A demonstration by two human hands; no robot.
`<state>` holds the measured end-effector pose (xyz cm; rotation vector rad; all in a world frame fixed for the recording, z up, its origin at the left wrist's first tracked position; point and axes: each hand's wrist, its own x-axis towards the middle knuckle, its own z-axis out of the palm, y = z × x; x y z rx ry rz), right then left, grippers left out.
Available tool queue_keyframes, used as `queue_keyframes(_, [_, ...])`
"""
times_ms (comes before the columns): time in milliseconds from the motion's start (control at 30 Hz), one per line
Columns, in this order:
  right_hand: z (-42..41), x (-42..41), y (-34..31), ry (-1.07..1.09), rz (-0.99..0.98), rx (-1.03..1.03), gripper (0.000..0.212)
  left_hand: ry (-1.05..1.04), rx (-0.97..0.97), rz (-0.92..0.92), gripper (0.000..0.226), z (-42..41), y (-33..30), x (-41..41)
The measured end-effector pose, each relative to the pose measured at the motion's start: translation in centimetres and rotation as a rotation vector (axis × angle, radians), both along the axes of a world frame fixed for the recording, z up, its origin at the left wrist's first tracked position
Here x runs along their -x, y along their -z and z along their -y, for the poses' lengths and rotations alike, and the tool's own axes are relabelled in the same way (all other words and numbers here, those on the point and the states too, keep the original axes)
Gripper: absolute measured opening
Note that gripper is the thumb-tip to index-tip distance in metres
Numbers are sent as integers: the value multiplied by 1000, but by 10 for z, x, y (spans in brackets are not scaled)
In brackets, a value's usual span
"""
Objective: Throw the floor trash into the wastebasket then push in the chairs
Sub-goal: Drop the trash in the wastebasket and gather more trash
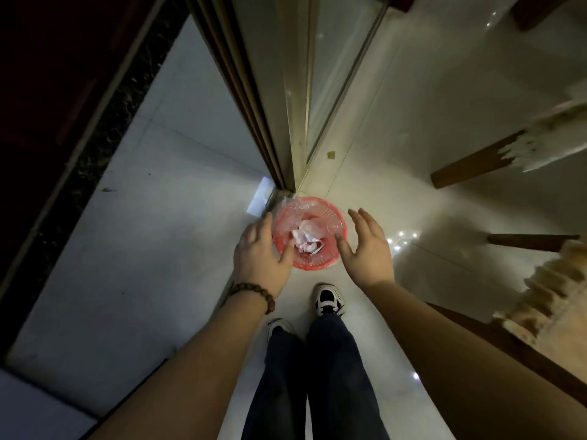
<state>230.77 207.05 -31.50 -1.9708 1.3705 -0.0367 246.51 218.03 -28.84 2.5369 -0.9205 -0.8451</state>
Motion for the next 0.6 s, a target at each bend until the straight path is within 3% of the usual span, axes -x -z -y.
queue_keyframes(267, [-34,57,-163,77,-7,105,55,200,92,99,63,-5,-139,32])
queue_keyframes(600, [-106,120,-226,439,-13,180,50,505,140,94,63,-21,-192,91])
